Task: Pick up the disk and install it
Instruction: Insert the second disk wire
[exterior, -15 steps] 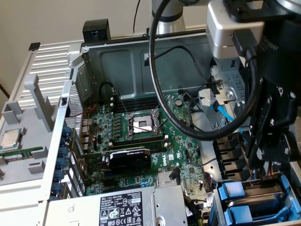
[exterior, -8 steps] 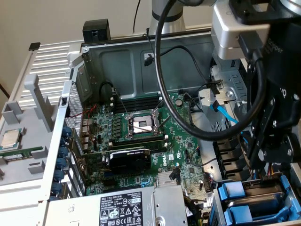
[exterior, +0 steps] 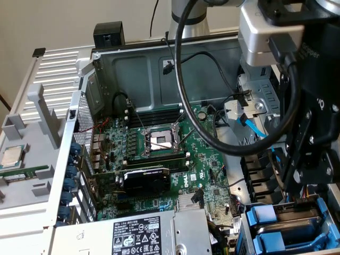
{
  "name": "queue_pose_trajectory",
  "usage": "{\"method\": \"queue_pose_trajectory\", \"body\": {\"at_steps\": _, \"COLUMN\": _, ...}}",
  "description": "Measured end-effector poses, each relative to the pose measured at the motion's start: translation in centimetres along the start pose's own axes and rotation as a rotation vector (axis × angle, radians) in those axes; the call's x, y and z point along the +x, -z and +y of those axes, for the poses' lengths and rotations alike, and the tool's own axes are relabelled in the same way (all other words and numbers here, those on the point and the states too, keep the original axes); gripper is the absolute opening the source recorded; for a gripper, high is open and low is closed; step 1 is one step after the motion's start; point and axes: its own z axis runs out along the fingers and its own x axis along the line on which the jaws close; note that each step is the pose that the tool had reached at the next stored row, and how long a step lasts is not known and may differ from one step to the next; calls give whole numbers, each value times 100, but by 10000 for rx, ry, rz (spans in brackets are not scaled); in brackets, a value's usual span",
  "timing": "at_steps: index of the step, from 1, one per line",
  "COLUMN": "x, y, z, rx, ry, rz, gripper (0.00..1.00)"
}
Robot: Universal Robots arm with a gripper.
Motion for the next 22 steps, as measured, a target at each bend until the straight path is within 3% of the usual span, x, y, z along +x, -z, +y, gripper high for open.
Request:
{"method": "queue_pose_trajectory", "body": {"at_steps": 12, "x": -1, "y": -3, "z": -17, "rx": 3, "ry": 0, "rz": 0, "gripper": 16}}
{"method": "queue_pose_trajectory", "body": {"at_steps": 22, "x": 4, "y": -79, "z": -13, "rx": 55, "ry": -4, "rz": -26, "gripper": 16}}
